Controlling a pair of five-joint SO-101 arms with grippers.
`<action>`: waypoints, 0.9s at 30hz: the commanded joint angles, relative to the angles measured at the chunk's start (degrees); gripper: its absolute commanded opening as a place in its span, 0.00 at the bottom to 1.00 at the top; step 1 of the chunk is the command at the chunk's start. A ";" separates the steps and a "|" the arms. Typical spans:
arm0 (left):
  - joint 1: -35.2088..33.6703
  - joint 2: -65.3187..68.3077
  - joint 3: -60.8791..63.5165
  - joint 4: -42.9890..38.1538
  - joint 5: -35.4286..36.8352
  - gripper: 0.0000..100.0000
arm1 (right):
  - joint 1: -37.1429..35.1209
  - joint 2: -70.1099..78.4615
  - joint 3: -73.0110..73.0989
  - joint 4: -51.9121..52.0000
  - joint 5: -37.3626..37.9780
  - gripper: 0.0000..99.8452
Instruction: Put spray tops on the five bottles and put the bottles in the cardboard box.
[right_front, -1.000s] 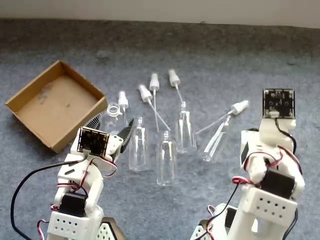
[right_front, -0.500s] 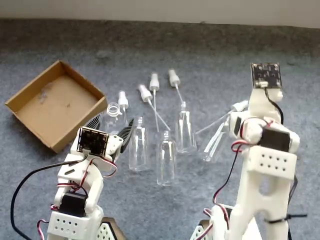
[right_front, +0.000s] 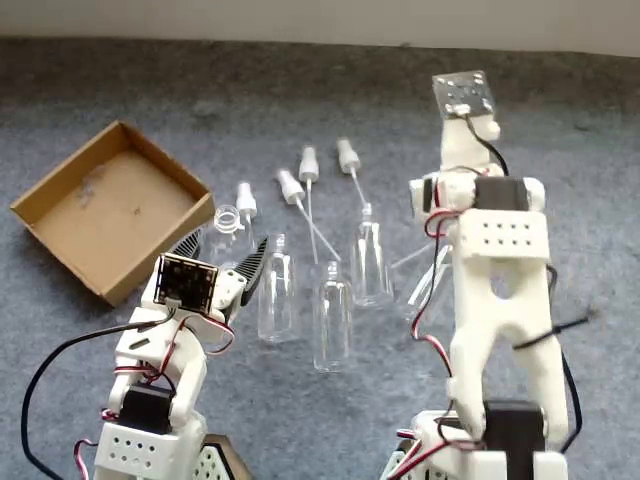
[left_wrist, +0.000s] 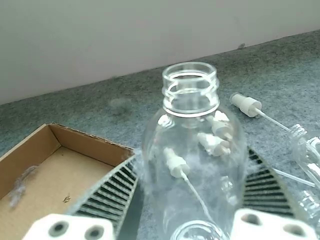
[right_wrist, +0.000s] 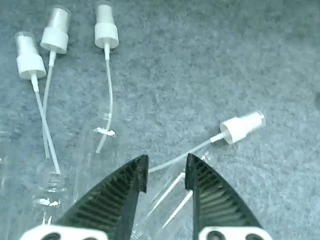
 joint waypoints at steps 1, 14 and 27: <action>0.75 -0.48 1.10 0.09 0.44 0.20 | -3.03 6.73 -10.86 -0.13 -0.79 0.12; 0.75 -0.48 1.10 0.09 0.44 0.20 | -9.71 42.77 -49.01 0.31 -0.79 0.12; 0.84 -0.48 1.10 0.09 0.44 0.20 | -11.30 71.16 -80.75 0.31 -0.35 0.12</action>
